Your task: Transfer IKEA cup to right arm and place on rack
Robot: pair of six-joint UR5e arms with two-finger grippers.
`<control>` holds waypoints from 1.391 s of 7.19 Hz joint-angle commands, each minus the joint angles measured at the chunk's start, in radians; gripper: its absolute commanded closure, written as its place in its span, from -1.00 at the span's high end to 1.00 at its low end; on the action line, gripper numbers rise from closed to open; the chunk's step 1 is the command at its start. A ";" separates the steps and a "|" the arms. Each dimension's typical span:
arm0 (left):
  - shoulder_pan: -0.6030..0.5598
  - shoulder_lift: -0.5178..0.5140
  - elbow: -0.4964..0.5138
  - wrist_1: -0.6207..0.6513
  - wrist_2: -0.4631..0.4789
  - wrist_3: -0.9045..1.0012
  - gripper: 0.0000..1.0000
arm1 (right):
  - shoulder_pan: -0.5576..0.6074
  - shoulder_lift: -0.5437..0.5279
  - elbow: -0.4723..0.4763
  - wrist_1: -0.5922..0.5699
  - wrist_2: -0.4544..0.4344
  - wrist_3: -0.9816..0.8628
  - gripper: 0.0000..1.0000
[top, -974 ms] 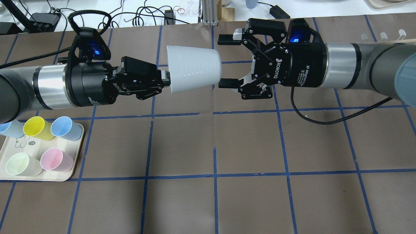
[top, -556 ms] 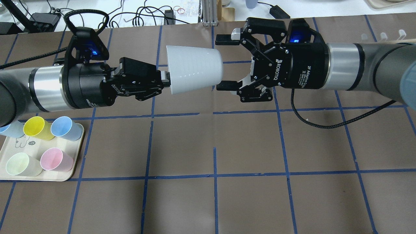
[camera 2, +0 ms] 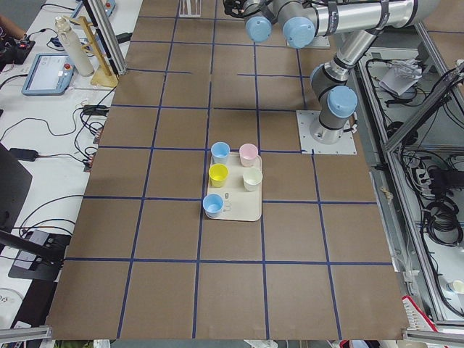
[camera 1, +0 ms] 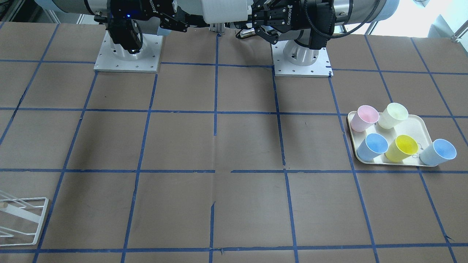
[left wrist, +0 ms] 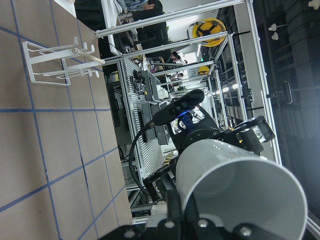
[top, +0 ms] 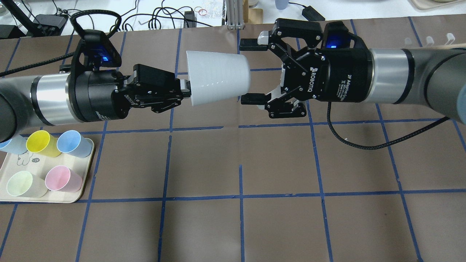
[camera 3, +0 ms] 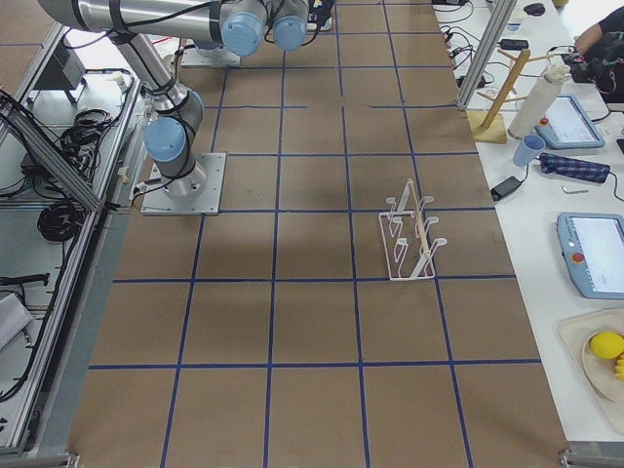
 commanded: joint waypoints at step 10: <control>-0.001 -0.003 -0.001 0.002 -0.014 -0.005 -1.00 | 0.030 0.005 -0.007 -0.002 0.000 0.078 0.25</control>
